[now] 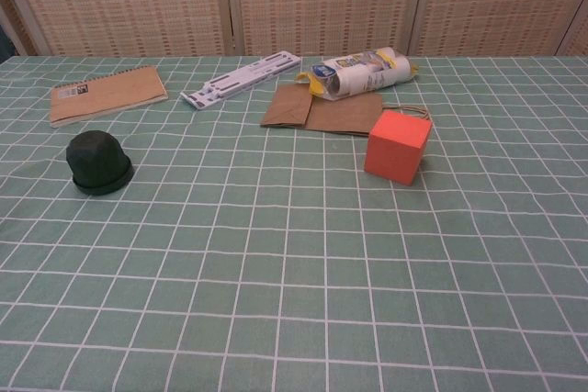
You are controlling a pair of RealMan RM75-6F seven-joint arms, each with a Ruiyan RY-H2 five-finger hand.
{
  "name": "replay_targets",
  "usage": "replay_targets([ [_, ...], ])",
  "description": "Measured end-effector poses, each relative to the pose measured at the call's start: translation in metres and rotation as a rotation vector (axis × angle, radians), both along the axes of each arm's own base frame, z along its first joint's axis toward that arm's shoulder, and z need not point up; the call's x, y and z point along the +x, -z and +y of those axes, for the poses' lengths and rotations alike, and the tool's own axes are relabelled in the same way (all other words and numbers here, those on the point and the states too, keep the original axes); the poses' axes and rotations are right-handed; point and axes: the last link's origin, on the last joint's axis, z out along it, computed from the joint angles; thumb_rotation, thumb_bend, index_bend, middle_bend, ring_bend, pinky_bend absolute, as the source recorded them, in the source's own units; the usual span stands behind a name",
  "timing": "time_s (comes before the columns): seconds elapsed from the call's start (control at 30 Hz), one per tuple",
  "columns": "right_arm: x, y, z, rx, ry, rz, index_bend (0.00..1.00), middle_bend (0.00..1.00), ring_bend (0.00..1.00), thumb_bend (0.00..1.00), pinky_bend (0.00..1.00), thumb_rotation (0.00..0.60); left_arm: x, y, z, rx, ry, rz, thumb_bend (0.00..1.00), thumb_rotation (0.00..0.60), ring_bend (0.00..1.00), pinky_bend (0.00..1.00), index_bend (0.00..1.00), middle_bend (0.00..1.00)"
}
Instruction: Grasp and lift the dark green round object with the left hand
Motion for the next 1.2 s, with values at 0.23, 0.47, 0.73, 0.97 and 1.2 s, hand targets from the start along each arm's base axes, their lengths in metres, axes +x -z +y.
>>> replay_targets([
  [0.23, -0.001, 0.001, 0.000, 0.002, 0.006, 0.005, 0.00, 0.00, 0.00, 0.08, 0.00, 0.600, 0.010, 0.006, 0.005, -0.029, 0.038, -0.013, 0.41, 0.600, 0.00, 0.07, 0.00, 0.00],
  [0.47, 0.001, -0.001, 0.000, -0.013, -0.003, -0.003, 0.00, 0.00, 0.00, 0.08, 0.00, 0.600, 0.036, 0.022, 0.029, -0.152, 0.113, 0.007, 0.40, 0.600, 0.00, 0.11, 0.00, 0.00],
  [0.73, -0.002, -0.002, -0.003, -0.012, 0.005, 0.021, 0.00, 0.00, 0.00, 0.08, 0.00, 0.600, 0.066, 0.043, 0.097, -0.304, 0.078, -0.017, 0.41, 0.600, 0.00, 0.11, 0.00, 0.00],
  [0.97, -0.001, -0.005, -0.002, -0.012, 0.003, 0.021, 0.00, 0.00, 0.00, 0.08, 0.00, 0.600, 0.093, 0.061, 0.156, -0.390, 0.004, -0.055, 0.41, 0.600, 0.00, 0.10, 0.00, 0.00],
  [1.2, 0.002, -0.007, 0.001, -0.012, -0.014, 0.014, 0.00, 0.00, 0.00, 0.08, 0.00, 0.600, 0.109, 0.077, 0.195, -0.374, -0.009, 0.023, 0.41, 0.600, 0.00, 0.09, 0.00, 0.00],
])
